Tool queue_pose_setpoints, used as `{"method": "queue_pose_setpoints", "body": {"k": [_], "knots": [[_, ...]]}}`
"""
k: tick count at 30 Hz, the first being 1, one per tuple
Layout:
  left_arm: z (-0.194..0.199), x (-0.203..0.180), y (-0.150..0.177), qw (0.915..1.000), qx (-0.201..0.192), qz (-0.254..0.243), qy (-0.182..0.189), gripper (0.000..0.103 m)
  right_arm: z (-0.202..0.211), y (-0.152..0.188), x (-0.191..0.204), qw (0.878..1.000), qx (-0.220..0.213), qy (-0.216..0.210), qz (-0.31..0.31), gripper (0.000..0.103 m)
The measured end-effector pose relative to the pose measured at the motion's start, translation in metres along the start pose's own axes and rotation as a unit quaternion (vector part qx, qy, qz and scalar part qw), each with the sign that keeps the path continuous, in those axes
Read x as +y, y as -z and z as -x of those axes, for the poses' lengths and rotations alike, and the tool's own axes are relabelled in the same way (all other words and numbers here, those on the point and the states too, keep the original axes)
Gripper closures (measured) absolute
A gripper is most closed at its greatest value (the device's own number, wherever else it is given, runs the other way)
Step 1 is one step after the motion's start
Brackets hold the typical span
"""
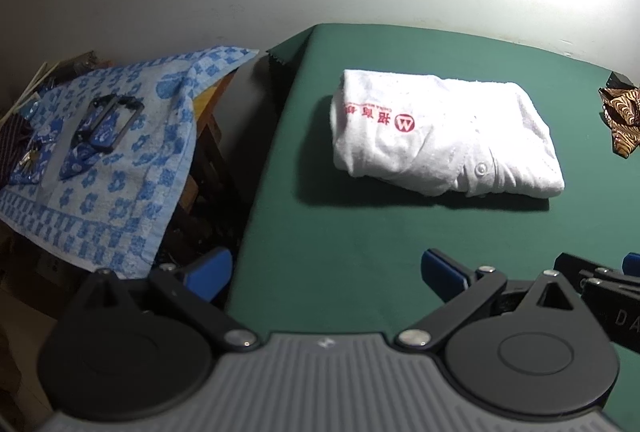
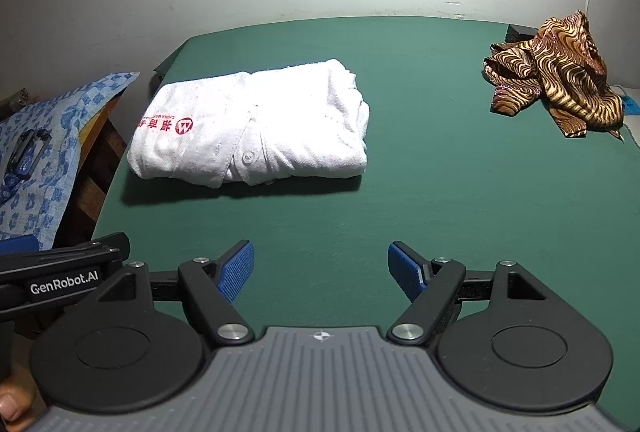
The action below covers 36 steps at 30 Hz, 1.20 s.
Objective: Fold clothes
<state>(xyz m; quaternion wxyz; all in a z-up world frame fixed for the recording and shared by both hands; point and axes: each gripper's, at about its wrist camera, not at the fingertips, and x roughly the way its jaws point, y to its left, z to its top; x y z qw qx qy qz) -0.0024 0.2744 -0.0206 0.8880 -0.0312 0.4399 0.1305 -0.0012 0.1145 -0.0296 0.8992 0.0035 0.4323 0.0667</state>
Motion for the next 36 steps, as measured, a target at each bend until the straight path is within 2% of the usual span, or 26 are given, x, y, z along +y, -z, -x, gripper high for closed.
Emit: {"method": "queue_pose_setpoints", "body": {"k": [12,16,19,22,24,26,30,36], "knots": [[0.001,-0.004,-0.008,1.0,-0.003,-0.005,-0.005,0.001,-0.008,-0.006,0.005,1.0,-0.004,0.005,0.023,0.026],[0.013,-0.005,-0.027,0.9995,-0.023,-0.016,-0.012,0.001,-0.002,-0.02,0.01,0.999,-0.015,0.001,0.04,0.027],[0.027,0.002,-0.051,0.9994,-0.034,-0.003,-0.001,0.001,0.003,-0.032,0.011,0.999,-0.03,-0.003,0.035,0.027],[0.044,0.001,-0.066,0.9971,-0.073,-0.013,-0.018,0.0,0.007,-0.043,0.012,0.999,-0.045,-0.006,0.029,0.026],[0.044,-0.005,-0.063,0.9962,-0.078,-0.027,-0.026,0.001,0.01,-0.051,0.013,0.998,-0.055,-0.008,0.026,0.026],[0.035,-0.008,-0.056,0.9978,-0.058,-0.025,-0.022,0.001,0.012,-0.055,0.012,0.998,-0.06,-0.01,0.021,0.028],[0.026,-0.008,-0.039,0.9989,-0.043,-0.003,-0.015,0.001,0.008,-0.047,0.005,0.999,-0.05,-0.012,0.009,0.028],[0.016,-0.018,-0.023,0.9994,-0.034,-0.004,-0.005,0.001,0.002,-0.035,-0.005,0.999,-0.034,-0.016,-0.01,0.028]]}}
